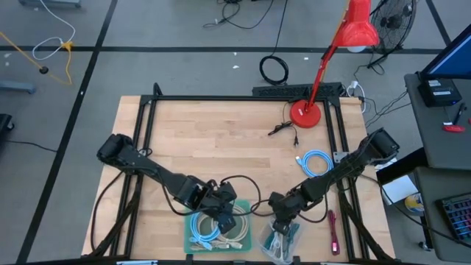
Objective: Pick & Place USB Port
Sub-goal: Adjust the bins
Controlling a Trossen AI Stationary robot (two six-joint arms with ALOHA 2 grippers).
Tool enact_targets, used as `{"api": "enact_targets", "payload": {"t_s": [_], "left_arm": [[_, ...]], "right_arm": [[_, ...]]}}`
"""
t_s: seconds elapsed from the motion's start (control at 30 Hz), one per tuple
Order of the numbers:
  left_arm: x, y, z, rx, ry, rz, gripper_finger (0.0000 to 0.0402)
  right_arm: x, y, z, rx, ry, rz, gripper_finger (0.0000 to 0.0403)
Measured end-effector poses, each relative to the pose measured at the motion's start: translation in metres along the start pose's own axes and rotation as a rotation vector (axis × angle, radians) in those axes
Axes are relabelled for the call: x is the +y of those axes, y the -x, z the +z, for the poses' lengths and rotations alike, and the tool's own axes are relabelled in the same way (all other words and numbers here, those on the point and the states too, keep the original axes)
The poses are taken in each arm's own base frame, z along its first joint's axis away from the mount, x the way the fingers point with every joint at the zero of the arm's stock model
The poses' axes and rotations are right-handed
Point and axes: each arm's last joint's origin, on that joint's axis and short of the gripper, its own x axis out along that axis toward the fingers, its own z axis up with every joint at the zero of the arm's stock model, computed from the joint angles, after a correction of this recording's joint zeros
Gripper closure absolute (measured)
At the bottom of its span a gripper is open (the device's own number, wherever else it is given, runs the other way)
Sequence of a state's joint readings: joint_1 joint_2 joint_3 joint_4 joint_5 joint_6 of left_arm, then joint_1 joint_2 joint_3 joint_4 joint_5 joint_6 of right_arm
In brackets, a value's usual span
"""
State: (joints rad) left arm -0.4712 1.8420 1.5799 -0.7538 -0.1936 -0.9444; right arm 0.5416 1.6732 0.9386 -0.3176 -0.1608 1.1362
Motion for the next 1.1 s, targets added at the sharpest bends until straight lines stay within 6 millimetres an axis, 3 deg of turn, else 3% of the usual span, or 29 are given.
{"api": "enact_targets", "payload": {"t_s": [0.37,0.67,0.8,0.97,1.1], "left_arm": [[0.001,0.0,0.001,-0.014,0.0,0.012,0.0314],[0.004,-0.001,0.005,-0.027,-0.01,0.028,0.0314],[0.006,-0.001,0.007,-0.031,-0.012,0.036,0.0314],[0.007,-0.002,0.008,-0.032,-0.025,0.038,0.0314],[0.008,-0.002,0.008,-0.028,-0.027,0.043,0.0314]], "right_arm": [[-0.001,0.01,-0.003,0.022,0.06,0.008,0.0403],[0.004,0.033,-0.004,-0.002,0.08,0.048,0.0403],[0.021,0.053,0.001,-0.01,0.108,0.049,0.0403],[0.045,0.092,0.004,-0.057,0.126,-0.069,0.0403],[0.042,0.118,-0.001,-0.001,0.015,-0.237,0.0403]]}}
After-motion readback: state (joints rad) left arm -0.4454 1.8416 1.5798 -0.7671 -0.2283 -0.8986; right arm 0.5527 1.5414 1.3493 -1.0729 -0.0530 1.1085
